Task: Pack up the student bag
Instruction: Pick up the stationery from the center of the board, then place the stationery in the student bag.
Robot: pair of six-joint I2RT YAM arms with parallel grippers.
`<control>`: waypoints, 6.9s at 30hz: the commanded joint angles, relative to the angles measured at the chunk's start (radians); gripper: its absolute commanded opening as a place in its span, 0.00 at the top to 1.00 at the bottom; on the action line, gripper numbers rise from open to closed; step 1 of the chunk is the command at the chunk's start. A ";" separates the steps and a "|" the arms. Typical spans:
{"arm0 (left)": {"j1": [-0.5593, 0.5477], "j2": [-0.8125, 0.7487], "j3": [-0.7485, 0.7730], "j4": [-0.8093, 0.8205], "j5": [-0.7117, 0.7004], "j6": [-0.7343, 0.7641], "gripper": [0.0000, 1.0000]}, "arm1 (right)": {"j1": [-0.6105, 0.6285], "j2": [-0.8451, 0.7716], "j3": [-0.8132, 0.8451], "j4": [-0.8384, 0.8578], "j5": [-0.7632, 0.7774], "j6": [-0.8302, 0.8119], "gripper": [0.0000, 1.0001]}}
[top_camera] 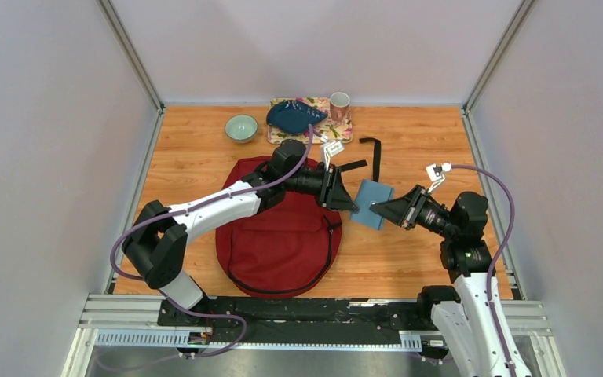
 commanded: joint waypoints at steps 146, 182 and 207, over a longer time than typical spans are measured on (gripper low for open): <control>0.152 -0.367 -0.284 -0.277 -0.576 0.171 1.00 | 0.512 0.920 -0.068 0.982 0.246 0.656 1.00; 0.152 -0.383 -0.284 -0.220 -0.417 0.109 1.00 | 0.544 0.974 0.055 1.108 0.803 0.521 1.00; 0.152 -0.398 -0.307 -0.237 -0.511 0.099 1.00 | 0.661 0.847 0.142 0.464 0.909 0.291 0.59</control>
